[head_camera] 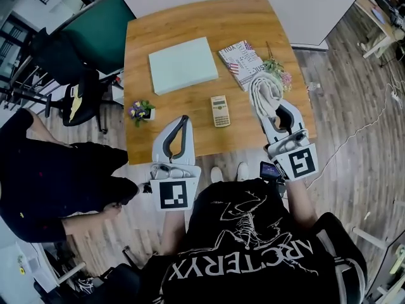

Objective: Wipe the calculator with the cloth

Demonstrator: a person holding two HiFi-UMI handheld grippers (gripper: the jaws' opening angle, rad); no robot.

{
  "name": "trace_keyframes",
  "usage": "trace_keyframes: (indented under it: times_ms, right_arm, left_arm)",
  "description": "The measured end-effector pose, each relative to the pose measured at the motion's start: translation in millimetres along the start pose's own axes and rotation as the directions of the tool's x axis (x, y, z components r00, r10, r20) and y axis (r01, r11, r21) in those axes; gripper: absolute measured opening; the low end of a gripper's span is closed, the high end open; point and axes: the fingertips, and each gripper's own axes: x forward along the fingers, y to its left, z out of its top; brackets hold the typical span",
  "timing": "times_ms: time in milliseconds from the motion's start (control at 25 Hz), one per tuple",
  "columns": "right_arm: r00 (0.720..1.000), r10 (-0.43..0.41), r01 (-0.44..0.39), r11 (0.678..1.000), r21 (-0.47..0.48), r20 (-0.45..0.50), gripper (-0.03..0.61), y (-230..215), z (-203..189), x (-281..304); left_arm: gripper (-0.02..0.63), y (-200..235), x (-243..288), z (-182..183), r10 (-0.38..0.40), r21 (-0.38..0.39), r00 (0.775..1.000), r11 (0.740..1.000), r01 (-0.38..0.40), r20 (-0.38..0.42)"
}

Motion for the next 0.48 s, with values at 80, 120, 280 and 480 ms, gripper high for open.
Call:
trace_keyframes:
  times_ms: [80, 120, 280, 480]
  right_arm:
    - [1.0, 0.001, -0.001, 1.0, -0.002, 0.012, 0.091, 1.8, 3.0, 1.6]
    - [1.0, 0.002, -0.002, 1.0, 0.0, 0.013, 0.091, 2.6, 3.5, 2.4]
    - [1.0, 0.007, -0.007, 1.0, -0.001, 0.013, 0.091, 3.8, 4.8, 3.5]
    - [1.0, 0.003, -0.003, 1.0, -0.007, 0.01, 0.091, 0.9, 5.6, 1.6]
  left_arm:
    - [-0.005, 2.1, 0.7, 0.2, 0.007, -0.002, 1.0, 1.0, -0.007, 0.001]
    - [-0.005, 3.4, 0.8, 0.7, 0.012, -0.006, 1.0, 1.0, -0.012, 0.003]
    - [-0.005, 6.1, -0.1, 0.2, 0.025, -0.014, 1.0, 1.0, -0.024, 0.005]
    - [-0.005, 6.7, 0.5, -3.3, 0.03, -0.026, 1.0, 0.999, -0.031, -0.008]
